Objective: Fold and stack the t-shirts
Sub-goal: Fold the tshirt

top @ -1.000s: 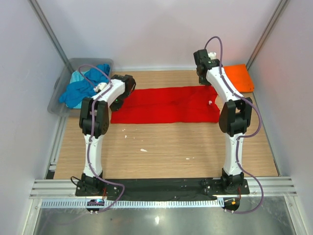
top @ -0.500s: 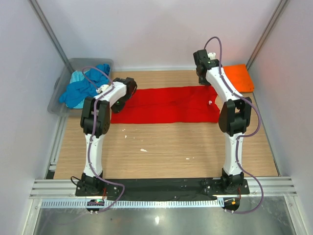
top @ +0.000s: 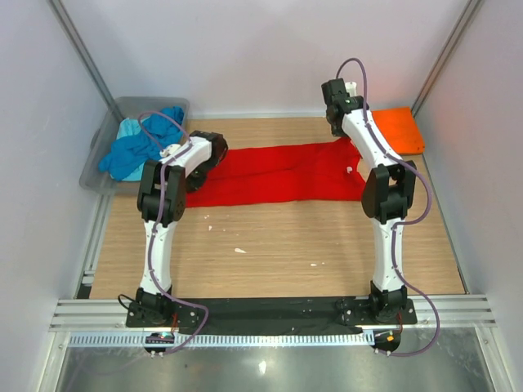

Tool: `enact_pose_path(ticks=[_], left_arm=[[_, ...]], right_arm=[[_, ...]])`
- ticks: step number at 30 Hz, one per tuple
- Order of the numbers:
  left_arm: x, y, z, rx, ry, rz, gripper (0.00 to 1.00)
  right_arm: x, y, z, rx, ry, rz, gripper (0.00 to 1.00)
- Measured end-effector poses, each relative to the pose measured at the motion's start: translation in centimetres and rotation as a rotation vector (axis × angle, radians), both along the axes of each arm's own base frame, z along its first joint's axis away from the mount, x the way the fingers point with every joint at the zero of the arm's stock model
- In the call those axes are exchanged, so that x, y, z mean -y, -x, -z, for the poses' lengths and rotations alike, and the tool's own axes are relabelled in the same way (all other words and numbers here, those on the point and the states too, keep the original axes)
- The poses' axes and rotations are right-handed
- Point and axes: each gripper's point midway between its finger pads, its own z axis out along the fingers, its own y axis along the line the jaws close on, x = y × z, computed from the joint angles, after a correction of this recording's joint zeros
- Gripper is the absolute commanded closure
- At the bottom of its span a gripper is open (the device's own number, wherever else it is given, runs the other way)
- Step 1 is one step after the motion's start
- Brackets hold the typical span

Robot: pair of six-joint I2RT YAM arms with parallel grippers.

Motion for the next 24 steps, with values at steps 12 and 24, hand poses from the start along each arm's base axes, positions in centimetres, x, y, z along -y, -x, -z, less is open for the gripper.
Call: enact_pose_path(ticks=[12, 24], left_arm=[[-0.1, 0.1, 0.0, -0.005, -0.002, -0.002, 0.78], [-0.1, 0.1, -0.1, -0.017, -0.005, -0.002, 0.77]], right_arm=[[-0.6, -2.2, -0.7, 0.048, 0.028, -0.102, 0.99], [-1.5, -3.4, 3.2, -0.008, 0.016, -0.161, 0.72]])
